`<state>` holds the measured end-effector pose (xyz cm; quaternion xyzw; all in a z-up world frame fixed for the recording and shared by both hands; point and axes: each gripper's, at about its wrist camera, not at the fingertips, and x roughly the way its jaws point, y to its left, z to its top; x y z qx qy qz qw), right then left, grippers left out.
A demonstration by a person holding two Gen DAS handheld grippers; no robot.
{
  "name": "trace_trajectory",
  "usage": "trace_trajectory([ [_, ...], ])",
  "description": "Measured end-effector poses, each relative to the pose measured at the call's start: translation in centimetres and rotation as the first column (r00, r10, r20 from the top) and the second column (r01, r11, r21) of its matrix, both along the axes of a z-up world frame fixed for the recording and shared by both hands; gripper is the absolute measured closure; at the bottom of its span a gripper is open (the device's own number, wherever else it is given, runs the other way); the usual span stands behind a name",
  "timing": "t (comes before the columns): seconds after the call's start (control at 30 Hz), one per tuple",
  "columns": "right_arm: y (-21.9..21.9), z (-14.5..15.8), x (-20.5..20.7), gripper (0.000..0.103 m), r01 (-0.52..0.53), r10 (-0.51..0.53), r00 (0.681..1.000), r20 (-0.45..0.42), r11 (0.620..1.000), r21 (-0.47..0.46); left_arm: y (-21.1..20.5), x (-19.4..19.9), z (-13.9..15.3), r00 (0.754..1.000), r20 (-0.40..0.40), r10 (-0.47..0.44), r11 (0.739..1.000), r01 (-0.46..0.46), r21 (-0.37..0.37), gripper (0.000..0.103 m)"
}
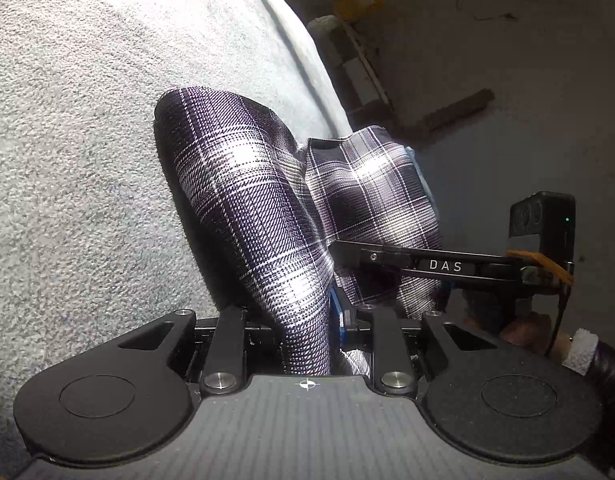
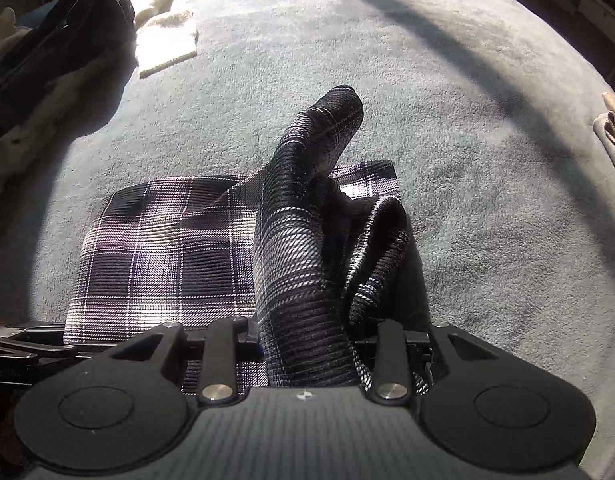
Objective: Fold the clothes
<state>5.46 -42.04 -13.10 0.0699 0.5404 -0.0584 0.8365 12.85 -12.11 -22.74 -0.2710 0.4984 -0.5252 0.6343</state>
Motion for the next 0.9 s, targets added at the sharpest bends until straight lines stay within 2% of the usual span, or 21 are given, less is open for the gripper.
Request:
trace_trajectory([
  [0.37,0.3,-0.5,0.8,0.067,-0.018,0.016,0.999,-0.037,0.998,-0.060,-0.5,-0.2,0.6,1.000,-0.001,-0.022,1.000,0.022,0.009,0.080],
  [0.5,0.7,-0.9,1.7,0.067,-0.048,0.042,0.996,-0.082,0.996,-0.075,-0.6,0.1,0.7,0.999,-0.015,-0.041,0.999,0.042,0.013,0.080],
  [0.63,0.3,-0.8,2.5,0.068,-0.057,0.051,0.989,-0.141,0.997,-0.043,-1.2,-0.1,1.3,0.999,-0.004,-0.054,0.997,0.055,0.055,0.082],
  [0.7,0.0,-0.7,2.8,0.068,-0.037,0.034,0.985,-0.168,0.999,-0.018,-1.9,-0.2,2.1,0.996,0.026,-0.082,0.992,0.079,0.095,0.082],
  [0.77,0.2,-0.6,3.0,0.068,-0.070,0.065,0.979,-0.192,0.997,-0.017,-2.3,-0.2,2.7,0.994,0.050,-0.101,0.988,0.094,0.124,0.082],
  [0.9,-0.1,-0.7,2.0,0.068,-0.081,0.082,0.984,-0.155,0.997,0.014,-2.7,-0.6,3.1,0.990,0.084,-0.112,0.986,0.100,0.132,0.082],
])
